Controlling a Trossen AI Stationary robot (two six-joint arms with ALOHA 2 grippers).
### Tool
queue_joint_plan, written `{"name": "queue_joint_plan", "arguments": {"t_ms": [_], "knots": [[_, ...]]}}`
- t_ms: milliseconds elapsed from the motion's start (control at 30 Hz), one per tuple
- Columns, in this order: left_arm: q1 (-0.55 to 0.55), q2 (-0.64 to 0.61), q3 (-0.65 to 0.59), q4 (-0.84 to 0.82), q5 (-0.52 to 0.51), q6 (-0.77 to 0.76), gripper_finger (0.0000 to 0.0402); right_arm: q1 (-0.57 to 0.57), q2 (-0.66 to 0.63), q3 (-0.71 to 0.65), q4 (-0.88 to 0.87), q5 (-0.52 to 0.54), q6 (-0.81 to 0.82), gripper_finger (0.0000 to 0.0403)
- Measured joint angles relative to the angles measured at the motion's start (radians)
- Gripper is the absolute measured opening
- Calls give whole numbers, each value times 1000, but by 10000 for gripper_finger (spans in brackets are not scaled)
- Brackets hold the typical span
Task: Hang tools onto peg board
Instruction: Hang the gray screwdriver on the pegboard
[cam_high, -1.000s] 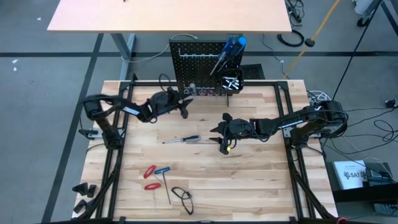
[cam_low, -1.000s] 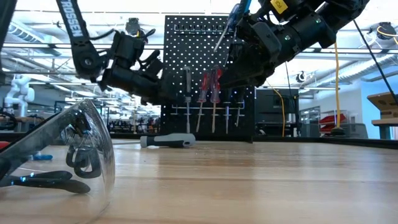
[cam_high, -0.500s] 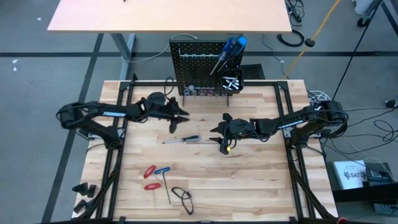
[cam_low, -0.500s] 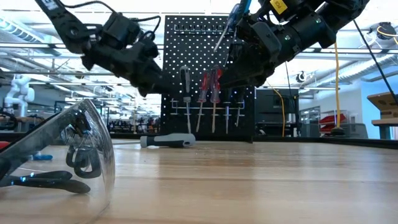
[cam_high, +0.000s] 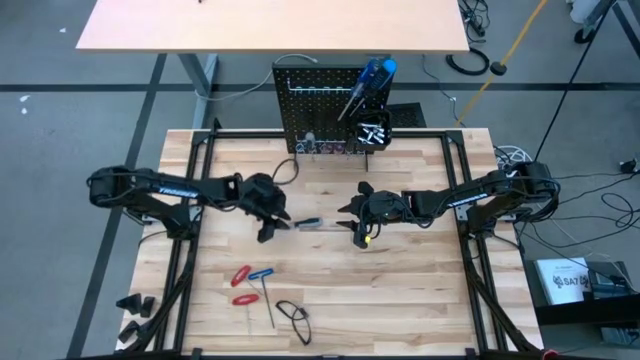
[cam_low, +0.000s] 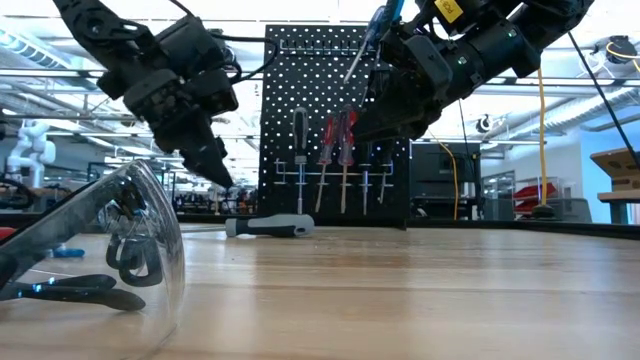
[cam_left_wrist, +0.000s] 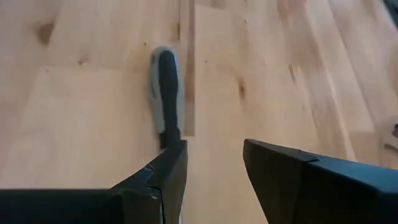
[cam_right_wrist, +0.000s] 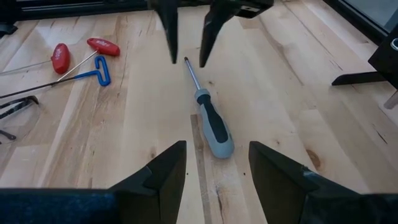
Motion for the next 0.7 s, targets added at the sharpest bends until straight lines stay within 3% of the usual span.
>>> {"name": "queue_joint_plan", "arguments": {"t_ms": [233, 400, 700], "knots": [[-77, 0, 0, -18, -211, -34, 164, 0, 0, 0, 0, 0, 0, 167], [-110, 0, -7, -28, -244, -60, 163, 0, 0, 0, 0, 0, 0, 167], [-148, 0, -58, -30, -391, -157, 163, 0, 0, 0, 0, 0, 0, 167]]}}
